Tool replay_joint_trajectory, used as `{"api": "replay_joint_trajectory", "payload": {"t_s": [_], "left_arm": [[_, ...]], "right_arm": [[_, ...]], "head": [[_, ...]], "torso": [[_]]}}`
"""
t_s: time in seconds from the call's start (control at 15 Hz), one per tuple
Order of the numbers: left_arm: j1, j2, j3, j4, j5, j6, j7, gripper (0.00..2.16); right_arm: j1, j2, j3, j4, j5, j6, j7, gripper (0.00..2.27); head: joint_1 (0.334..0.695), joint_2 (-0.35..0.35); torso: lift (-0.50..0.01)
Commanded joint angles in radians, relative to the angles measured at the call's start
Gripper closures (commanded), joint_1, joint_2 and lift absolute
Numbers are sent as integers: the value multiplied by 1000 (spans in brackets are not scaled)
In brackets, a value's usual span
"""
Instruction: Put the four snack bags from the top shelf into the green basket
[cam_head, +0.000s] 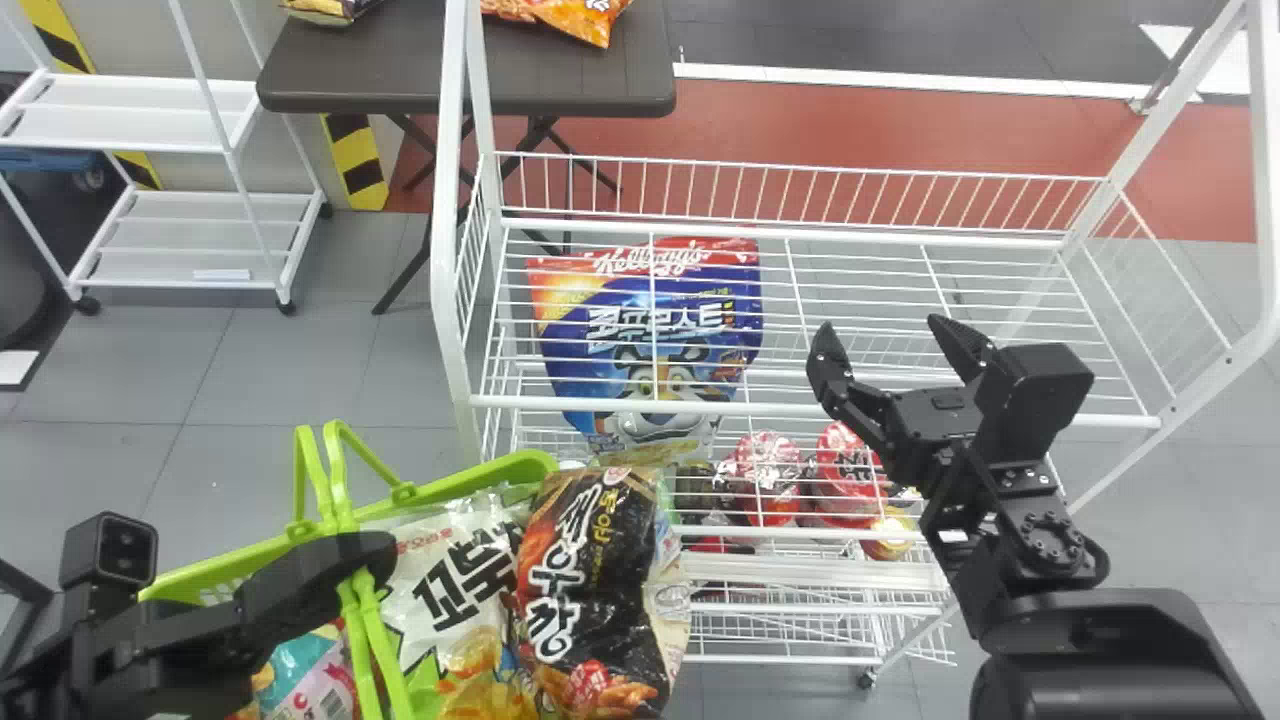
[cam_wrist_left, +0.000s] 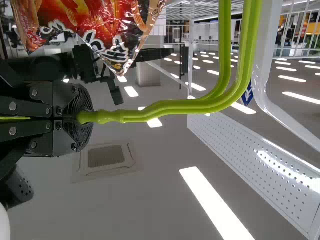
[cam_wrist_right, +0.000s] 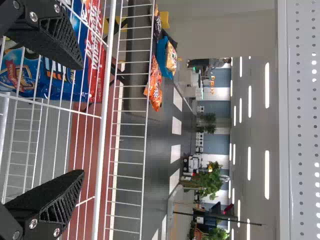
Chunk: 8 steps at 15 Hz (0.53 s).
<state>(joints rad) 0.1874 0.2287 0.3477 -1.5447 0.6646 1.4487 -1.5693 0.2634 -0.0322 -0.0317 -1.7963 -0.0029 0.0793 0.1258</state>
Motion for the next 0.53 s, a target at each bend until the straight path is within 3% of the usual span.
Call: {"api": "replay_joint_trajectory", "payload": {"t_s": [0.0,0.47], "left_arm": [[3,0,2,0,7,-1,-11,2145],[1,0,-3,-2,7,-4,-11,2145]], "right_arm": [[-4,0,3,0,1,6,0,76],[-16,0,4,0,1,12,0,76]], "head": [[695,-55],[695,-52]], "torso": [[0],[0]]}}
